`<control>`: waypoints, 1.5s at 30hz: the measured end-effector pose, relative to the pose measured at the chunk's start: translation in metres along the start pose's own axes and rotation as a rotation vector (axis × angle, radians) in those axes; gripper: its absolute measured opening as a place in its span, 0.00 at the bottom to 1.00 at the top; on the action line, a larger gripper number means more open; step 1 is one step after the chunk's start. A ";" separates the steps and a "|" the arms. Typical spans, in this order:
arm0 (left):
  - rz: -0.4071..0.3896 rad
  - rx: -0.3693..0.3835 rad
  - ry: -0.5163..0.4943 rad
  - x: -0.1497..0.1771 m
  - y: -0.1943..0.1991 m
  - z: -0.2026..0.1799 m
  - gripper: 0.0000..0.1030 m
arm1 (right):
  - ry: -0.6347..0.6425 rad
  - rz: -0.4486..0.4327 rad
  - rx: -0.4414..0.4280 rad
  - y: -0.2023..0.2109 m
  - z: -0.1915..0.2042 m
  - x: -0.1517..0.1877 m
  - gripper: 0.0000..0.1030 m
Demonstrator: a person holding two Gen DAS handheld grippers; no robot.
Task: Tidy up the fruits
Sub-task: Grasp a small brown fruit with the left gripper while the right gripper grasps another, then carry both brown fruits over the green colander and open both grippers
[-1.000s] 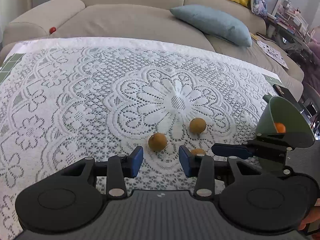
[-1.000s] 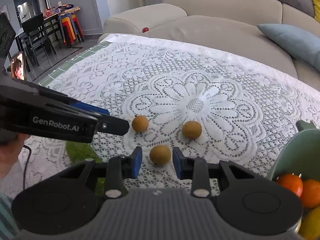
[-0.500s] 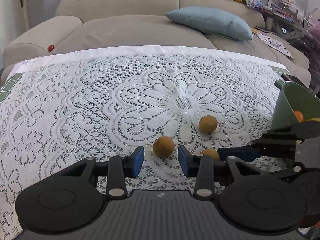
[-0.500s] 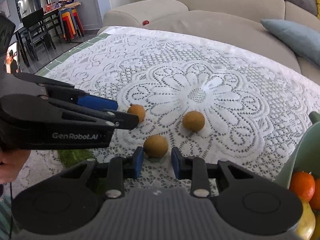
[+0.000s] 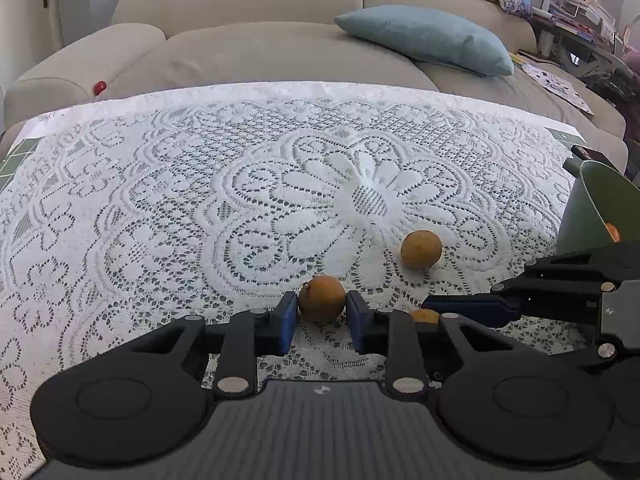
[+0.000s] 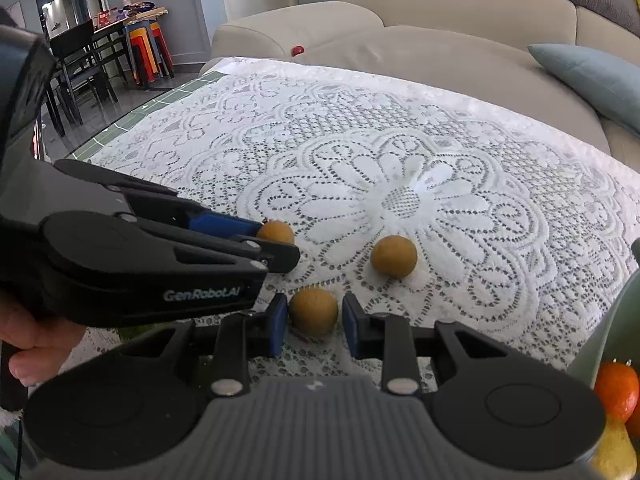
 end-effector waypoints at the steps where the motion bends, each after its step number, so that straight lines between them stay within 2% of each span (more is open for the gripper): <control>1: -0.001 0.002 -0.001 0.000 0.000 -0.001 0.28 | -0.001 0.000 0.000 0.000 0.000 0.000 0.26; 18: -0.016 -0.002 0.022 0.000 0.001 0.000 0.27 | -0.002 -0.003 0.018 0.002 0.000 0.002 0.23; 29: -0.064 0.021 0.073 -0.008 0.027 -0.006 0.27 | -0.024 -0.022 0.001 0.019 0.000 0.002 0.23; 38: -0.105 0.029 0.127 -0.006 0.056 -0.020 0.27 | -0.019 -0.098 0.043 0.057 -0.009 -0.002 0.23; 45: -0.155 0.010 0.146 -0.008 0.077 -0.039 0.27 | -0.053 -0.202 0.094 0.100 -0.030 -0.004 0.23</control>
Point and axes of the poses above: each gripper's, at about its wrist camera, not at the fingertips, and y roughly against the way its jaws point, z to its left, x to its underside, the point moved 8 cm from there along -y, roughly the way its jaws point, and after that the axes turned 4 degrees about x, right-handed, at the moved point
